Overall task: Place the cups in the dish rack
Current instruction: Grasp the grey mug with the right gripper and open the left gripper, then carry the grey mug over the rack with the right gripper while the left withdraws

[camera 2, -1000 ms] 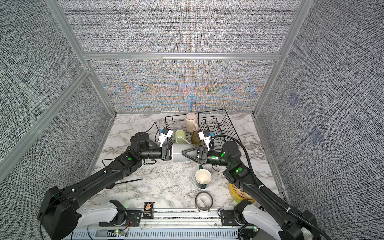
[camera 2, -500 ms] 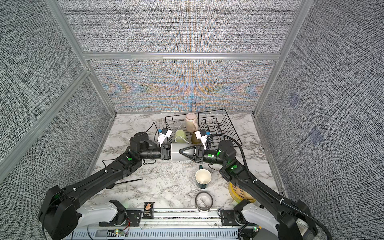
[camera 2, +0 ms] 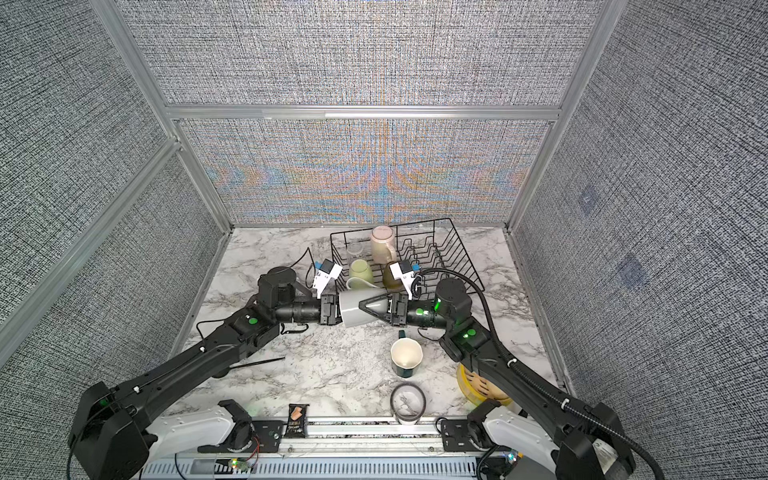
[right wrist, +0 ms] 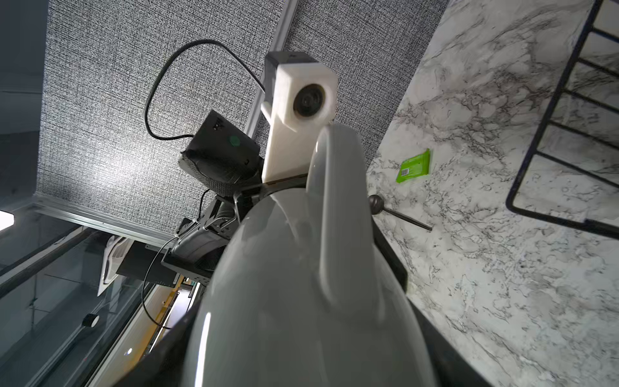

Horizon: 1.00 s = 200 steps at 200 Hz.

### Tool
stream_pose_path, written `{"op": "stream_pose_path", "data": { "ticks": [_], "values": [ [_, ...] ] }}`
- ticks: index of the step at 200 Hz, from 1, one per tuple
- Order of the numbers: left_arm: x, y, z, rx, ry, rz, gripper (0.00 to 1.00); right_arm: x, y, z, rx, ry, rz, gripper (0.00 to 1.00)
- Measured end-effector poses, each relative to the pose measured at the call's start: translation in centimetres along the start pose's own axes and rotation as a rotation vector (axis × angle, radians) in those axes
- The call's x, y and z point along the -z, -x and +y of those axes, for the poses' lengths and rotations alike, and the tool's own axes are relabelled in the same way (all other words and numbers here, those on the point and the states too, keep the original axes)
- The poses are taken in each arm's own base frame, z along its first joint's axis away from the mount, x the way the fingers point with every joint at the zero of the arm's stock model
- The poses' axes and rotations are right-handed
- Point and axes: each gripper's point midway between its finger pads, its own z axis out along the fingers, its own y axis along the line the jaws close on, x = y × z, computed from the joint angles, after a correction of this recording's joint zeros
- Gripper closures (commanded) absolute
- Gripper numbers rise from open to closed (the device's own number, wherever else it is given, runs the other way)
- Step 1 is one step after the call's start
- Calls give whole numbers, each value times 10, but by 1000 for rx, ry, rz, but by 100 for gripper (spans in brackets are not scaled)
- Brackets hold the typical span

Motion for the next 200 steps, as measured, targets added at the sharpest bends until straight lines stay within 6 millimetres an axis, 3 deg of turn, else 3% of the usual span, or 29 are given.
{"op": "stream_pose_path", "data": {
  "ticks": [70, 106, 133, 200],
  "values": [
    [23, -4, 19, -30, 157, -42, 65, 7, 11, -20, 81, -151, -15, 29],
    [33, -6, 34, -25, 241, -55, 65, 8, 14, -42, 104, -255, 2, 30],
    [39, -8, 41, -21, 286, -59, 65, 10, 24, -52, 189, -349, 3, 31],
    [48, -10, 55, -11, 364, -72, 65, 6, 50, -101, 338, -594, 51, 34]
  ]
}}
